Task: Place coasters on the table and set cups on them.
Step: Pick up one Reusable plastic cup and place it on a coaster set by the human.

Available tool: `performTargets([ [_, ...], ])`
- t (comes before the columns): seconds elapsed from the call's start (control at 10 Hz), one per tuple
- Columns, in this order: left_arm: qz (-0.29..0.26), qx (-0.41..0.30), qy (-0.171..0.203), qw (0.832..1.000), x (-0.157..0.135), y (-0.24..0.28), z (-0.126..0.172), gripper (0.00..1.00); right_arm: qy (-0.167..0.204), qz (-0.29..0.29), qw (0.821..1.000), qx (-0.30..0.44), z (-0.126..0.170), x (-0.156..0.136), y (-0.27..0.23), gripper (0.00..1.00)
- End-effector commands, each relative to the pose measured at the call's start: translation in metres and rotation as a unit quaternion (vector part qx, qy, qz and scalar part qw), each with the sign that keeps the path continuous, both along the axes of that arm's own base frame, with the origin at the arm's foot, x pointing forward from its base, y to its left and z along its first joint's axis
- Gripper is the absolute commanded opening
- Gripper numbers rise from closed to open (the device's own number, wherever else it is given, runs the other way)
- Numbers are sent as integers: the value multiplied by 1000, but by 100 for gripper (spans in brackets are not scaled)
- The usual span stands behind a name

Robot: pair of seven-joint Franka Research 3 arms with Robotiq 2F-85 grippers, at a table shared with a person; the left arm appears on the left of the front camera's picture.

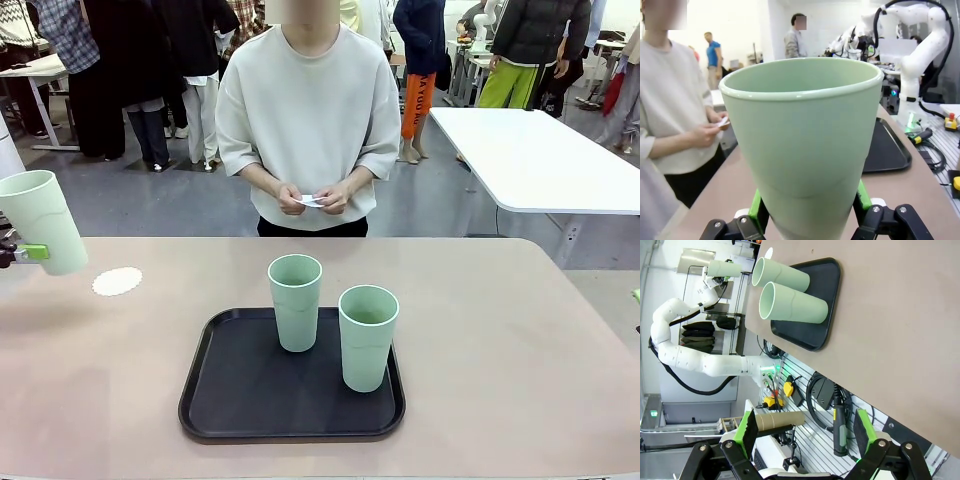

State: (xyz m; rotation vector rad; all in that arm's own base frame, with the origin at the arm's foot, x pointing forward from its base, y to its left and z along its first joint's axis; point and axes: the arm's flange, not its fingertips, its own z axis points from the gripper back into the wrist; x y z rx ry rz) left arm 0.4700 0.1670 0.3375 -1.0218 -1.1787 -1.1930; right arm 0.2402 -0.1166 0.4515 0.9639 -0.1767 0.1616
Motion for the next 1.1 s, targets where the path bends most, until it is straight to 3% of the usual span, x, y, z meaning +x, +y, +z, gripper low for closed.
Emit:
performTargets([
  [0.0,-14,12,6,1000,-4,1,0,83,-7,3,1000,9,-1,2,1,100],
  [0.3,-6,5,4,1000,-2,0,-2,83,-7,3,1000,9,-1,2,1,100],
  [0.5,13,15,-23,1000,55,2,-24,83,-7,3,1000,9,-1,2,1,100],
  [1.0,57,19,1,998,124,0,-51,83,-7,3,1000,9,-1,2,1,100],
])
